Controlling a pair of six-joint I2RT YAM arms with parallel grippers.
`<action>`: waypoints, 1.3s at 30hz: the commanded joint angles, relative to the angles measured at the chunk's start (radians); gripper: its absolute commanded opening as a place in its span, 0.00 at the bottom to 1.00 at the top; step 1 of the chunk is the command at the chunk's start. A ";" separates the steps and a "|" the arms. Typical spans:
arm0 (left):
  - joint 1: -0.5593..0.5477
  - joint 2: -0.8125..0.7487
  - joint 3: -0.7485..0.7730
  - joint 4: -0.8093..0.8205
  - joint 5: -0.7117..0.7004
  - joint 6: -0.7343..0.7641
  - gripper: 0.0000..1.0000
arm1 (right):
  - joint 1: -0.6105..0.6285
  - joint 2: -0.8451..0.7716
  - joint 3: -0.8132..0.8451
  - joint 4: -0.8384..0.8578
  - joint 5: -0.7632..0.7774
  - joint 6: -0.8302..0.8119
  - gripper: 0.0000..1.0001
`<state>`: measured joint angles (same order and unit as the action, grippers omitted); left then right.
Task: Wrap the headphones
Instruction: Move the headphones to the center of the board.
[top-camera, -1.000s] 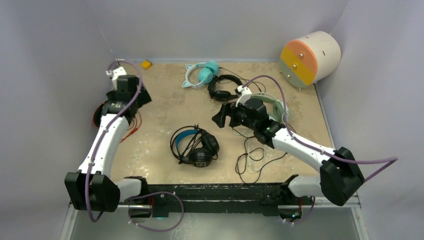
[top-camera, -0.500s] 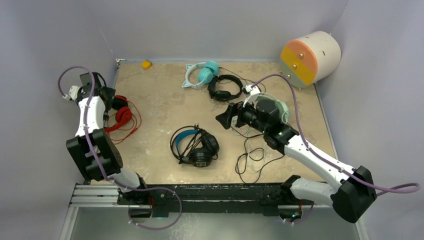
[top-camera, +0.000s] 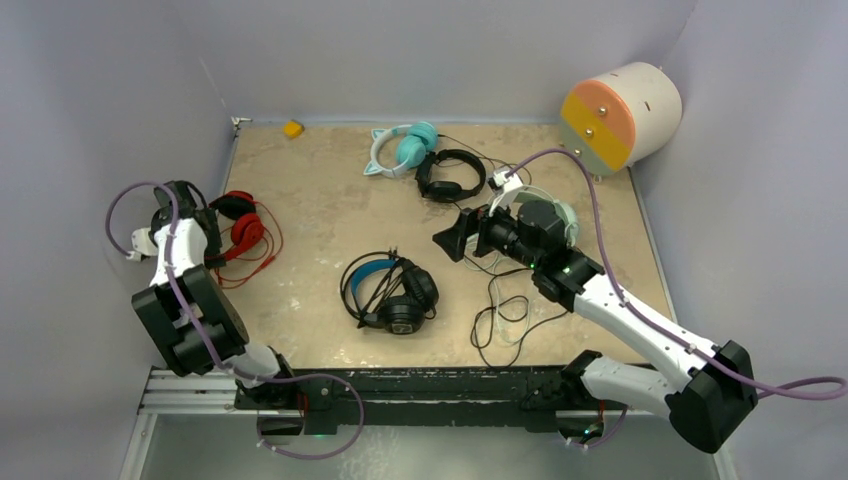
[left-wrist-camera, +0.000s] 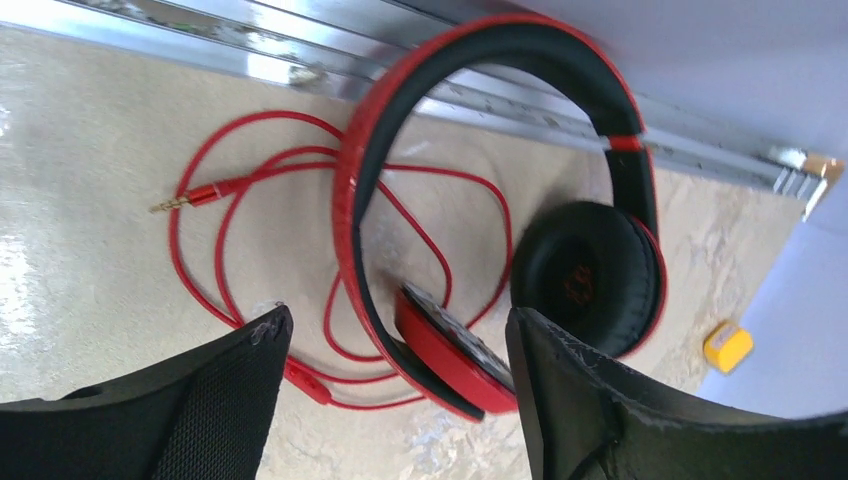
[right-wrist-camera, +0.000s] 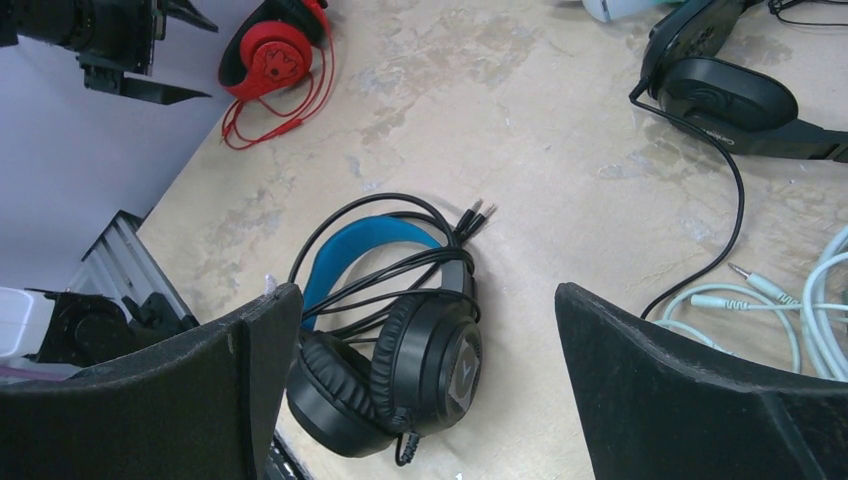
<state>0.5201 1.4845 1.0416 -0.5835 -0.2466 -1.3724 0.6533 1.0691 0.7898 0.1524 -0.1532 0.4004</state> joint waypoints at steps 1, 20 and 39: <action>0.049 0.036 -0.031 -0.002 0.009 -0.086 0.76 | -0.003 -0.032 0.049 -0.020 -0.017 -0.024 0.99; 0.132 0.377 0.014 0.045 0.168 -0.029 0.49 | -0.003 -0.086 0.038 -0.028 -0.028 -0.022 0.99; -0.626 0.431 0.035 0.148 0.178 -0.349 0.00 | -0.003 -0.141 0.044 -0.061 0.002 0.023 0.98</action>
<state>0.0761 1.8439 1.0672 -0.3031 -0.0444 -1.6428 0.6533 0.9722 0.7910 0.1024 -0.1761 0.4110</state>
